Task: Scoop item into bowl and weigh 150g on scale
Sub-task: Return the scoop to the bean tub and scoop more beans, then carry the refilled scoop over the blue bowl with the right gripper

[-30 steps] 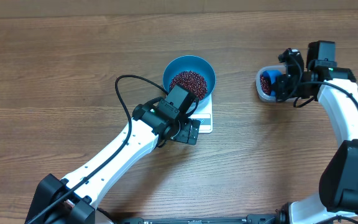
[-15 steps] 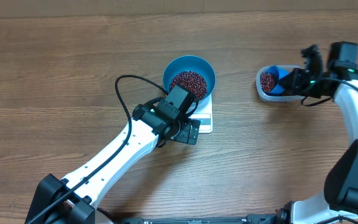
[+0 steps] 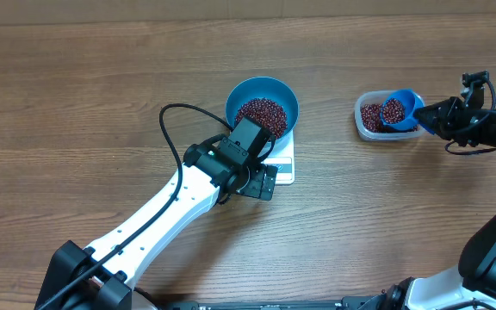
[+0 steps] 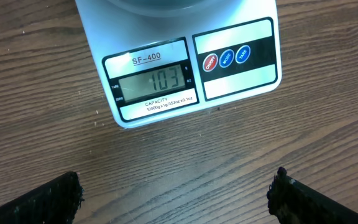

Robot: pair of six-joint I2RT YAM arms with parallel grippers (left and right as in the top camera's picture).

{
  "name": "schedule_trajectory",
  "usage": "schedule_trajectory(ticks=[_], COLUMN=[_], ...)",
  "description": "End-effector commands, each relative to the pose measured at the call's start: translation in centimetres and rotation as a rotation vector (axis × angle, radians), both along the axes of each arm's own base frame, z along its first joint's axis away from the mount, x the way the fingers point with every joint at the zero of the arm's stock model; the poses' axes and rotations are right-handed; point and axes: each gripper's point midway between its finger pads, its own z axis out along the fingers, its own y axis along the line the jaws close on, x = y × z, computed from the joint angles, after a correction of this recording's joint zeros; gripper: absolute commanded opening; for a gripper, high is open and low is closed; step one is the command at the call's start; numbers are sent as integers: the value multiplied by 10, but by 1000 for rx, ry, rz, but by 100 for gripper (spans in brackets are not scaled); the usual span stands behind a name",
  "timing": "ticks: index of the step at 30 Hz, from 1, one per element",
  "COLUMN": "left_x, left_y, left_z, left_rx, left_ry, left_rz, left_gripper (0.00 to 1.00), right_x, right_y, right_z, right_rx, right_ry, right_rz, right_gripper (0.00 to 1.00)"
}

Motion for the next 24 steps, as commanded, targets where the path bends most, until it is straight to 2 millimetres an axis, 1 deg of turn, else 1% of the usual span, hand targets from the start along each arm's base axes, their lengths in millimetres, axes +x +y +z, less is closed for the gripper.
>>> schedule_trajectory(ticks=[1,6,12,14,17,21,24], left_x=[-2,-2,-2,-2,-2,-2,-2], left_y=[-1,-1,-1,-1,-1,-1,-1], left_z=[-4,-4,-4,-4,-4,-4,-4], left_rx=[2,2,2,2,2,2,2], left_ry=[10,10,10,10,11,11,10], left_rz=[-21,-21,-21,-21,-21,-21,-21], left_gripper=[100,99,99,99,100,100,100], right_x=[8,10,13,14,22,36,41], right_y=[12,32,70,86,110,154,188], right_z=[31,47,73,81,88,100,108], right_rx=[67,164,283,304,309,288,252], right_ry=[-99,-158,-259,-302,-324,-387,-463], right_rz=[47,110,240,299,349,431,505], right_gripper=[3,3,3,3,3,3,3])
